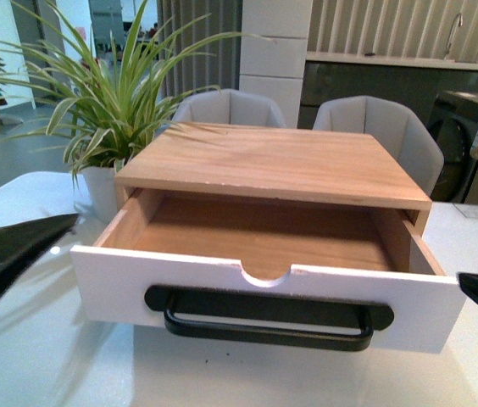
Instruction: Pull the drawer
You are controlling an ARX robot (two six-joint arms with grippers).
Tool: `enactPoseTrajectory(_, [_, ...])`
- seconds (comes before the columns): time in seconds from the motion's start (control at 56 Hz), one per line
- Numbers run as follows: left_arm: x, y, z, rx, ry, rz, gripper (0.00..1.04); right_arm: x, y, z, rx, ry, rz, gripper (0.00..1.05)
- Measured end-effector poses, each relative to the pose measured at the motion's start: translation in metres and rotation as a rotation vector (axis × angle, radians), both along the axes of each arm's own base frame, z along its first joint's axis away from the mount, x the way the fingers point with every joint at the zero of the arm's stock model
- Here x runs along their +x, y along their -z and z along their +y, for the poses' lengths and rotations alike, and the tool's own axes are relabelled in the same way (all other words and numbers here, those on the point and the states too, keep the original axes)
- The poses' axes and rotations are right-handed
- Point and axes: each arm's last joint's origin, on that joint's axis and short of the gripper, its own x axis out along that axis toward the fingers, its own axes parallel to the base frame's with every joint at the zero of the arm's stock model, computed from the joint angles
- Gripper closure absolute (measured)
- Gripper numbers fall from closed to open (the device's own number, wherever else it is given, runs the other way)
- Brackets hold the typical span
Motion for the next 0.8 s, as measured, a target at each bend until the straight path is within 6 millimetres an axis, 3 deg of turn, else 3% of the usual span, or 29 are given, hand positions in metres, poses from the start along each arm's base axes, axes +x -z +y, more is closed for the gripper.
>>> enactPoseTrajectory(0.196, [-0.04, 0.015, 0.034, -0.287, -0.307, 0.086, 0.07, -0.033, 0.007, -0.021, 0.171, 0.268, -0.05, 0.09])
enactPoseTrajectory(0.321, [-0.064, 0.021, 0.046, -0.459, -0.405, 0.126, 0.07, -0.054, 0.008, -0.027, 0.289, 0.362, -0.078, 0.09])
enactPoseTrajectory(0.536, [-0.066, 0.019, 0.049, -0.53, -0.425, 0.112, 0.08, -0.056, 0.007, -0.029, 0.34, 0.393, -0.085, 0.1])
enactPoseTrajectory(0.589, [-0.068, 0.02, 0.05, -0.526, -0.456, 0.038, 0.18, -0.058, 0.009, -0.033, 0.317, 0.456, -0.138, 0.19])
enactPoseTrajectory(0.696, [-0.076, 0.028, 0.051, -0.52, -0.466, 0.006, 0.49, -0.065, 0.019, -0.036, 0.294, 0.488, -0.16, 0.49])
enactPoseTrajectory(0.804, [-0.081, 0.032, 0.051, -0.516, -0.467, 0.008, 0.68, -0.069, 0.025, -0.036, 0.289, 0.49, -0.156, 0.68])
